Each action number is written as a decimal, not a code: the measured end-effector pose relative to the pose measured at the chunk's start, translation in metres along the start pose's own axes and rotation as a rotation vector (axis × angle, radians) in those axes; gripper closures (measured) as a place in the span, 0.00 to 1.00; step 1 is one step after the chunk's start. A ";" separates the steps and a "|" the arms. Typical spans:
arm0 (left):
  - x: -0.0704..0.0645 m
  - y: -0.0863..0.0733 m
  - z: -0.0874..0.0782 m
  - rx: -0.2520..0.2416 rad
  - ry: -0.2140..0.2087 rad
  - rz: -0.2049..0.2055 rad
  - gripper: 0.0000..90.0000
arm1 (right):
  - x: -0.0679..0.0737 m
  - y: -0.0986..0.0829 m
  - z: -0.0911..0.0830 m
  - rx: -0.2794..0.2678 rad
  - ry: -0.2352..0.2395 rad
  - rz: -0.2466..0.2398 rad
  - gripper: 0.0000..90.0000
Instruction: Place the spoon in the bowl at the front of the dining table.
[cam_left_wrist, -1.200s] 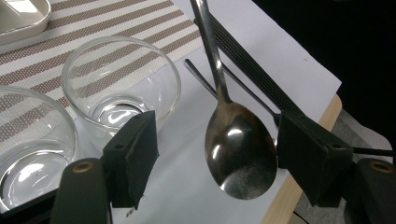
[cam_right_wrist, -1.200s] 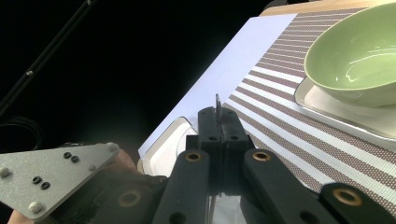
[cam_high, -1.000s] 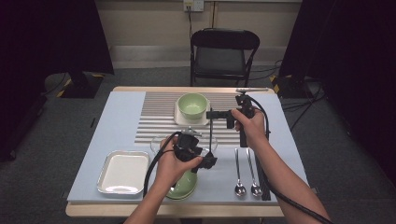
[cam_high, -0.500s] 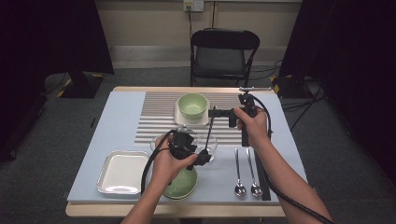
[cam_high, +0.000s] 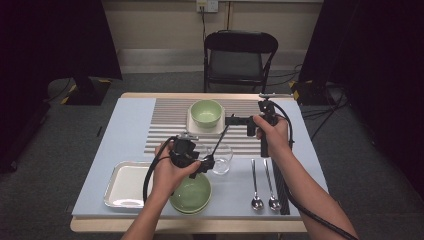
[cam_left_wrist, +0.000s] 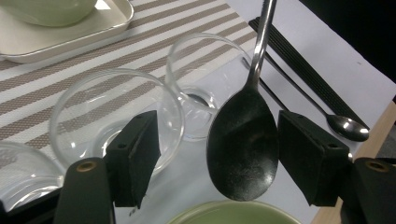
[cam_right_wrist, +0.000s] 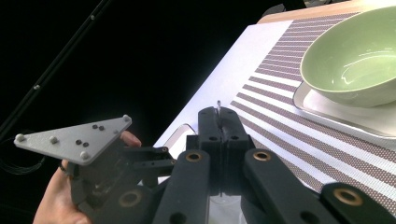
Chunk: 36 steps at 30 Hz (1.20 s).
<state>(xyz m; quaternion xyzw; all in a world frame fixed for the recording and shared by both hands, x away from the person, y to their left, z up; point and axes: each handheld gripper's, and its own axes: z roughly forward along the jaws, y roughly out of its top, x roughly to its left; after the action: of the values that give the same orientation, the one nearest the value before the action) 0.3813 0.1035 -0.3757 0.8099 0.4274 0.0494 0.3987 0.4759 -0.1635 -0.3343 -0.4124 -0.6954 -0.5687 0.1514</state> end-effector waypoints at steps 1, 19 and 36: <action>0.001 0.000 -0.001 -0.001 0.007 -0.003 0.34 | 0.000 0.000 0.000 0.001 -0.001 0.001 1.00; 0.008 -0.003 -0.004 -0.013 0.025 0.003 0.34 | 0.001 -0.004 -0.002 0.003 -0.015 0.016 1.00; 0.014 -0.010 -0.023 -0.014 -0.016 0.015 0.26 | -0.004 0.006 -0.001 -0.024 -0.036 0.014 1.00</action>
<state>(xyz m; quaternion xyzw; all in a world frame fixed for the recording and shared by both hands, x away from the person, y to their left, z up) 0.3740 0.1302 -0.3705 0.8106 0.4178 0.0486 0.4074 0.4828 -0.1658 -0.3329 -0.4291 -0.6882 -0.5685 0.1377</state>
